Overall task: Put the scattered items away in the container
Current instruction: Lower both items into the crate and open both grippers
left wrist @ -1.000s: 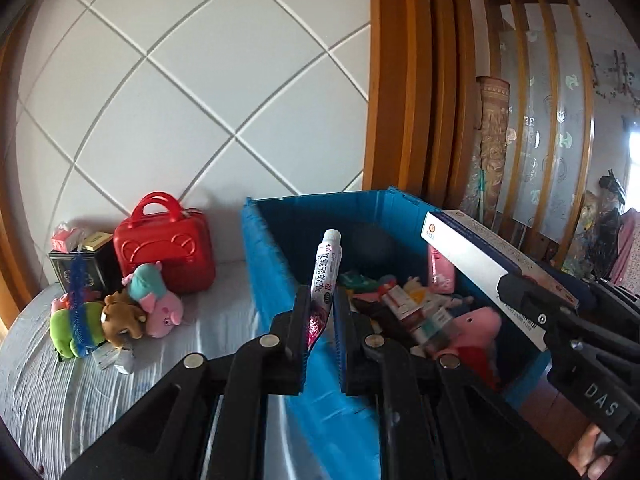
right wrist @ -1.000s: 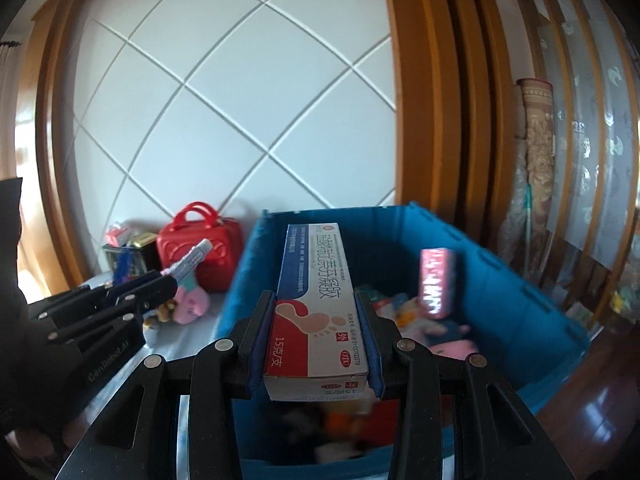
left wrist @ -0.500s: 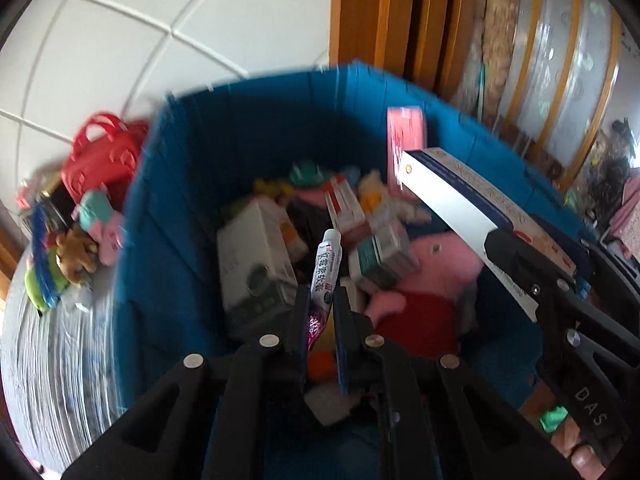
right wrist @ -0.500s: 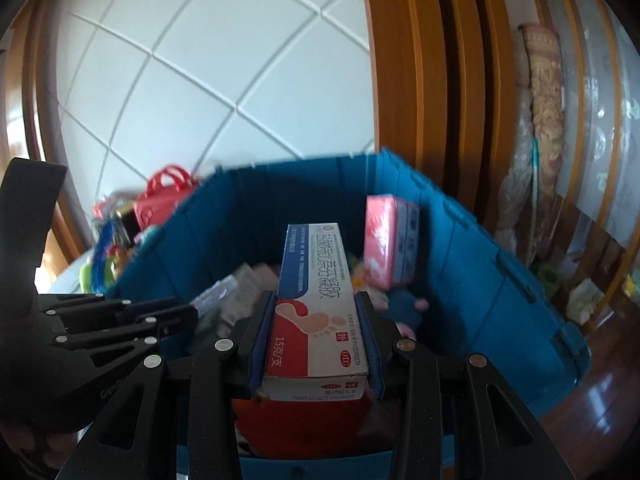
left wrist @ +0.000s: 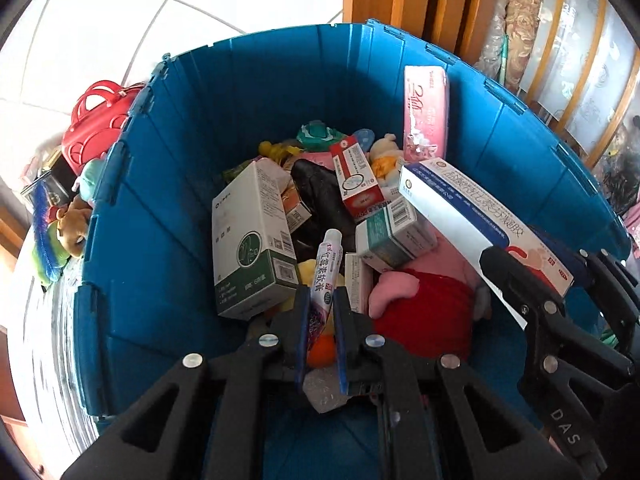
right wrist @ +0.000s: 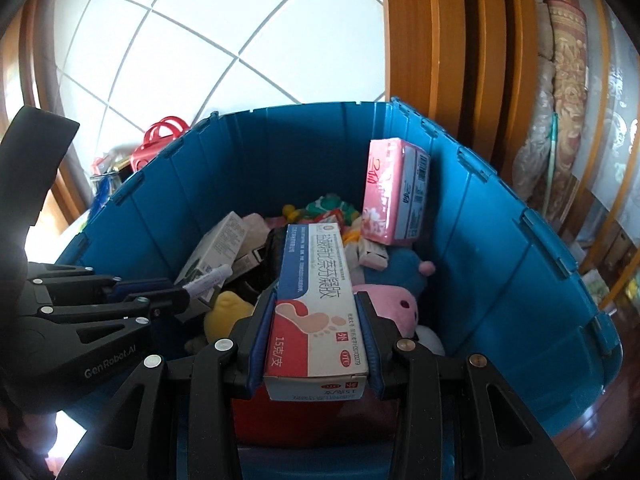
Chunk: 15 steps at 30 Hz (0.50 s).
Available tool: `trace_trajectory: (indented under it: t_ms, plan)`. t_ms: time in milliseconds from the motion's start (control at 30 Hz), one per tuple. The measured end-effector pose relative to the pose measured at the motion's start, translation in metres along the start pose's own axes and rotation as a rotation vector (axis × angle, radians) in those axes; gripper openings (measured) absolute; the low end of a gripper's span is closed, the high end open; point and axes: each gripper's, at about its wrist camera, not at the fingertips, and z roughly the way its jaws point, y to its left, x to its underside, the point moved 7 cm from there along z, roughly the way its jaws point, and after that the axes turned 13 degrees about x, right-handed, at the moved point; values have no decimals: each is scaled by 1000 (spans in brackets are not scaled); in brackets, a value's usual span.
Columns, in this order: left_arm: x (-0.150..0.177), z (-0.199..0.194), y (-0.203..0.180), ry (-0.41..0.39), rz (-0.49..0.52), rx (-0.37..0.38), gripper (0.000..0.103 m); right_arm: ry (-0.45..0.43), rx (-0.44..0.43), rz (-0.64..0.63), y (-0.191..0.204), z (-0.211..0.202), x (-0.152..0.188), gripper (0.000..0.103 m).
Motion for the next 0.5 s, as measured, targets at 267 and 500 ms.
trace_trajectory:
  t_ms: [267,500]
  plan:
    - [2,2,1,13,3,-8,12,-5,-12,-22,6,3,-5,39]
    - [0,-15,4,-56,4,-52,59,2,-30,-42,7,4,-6,39]
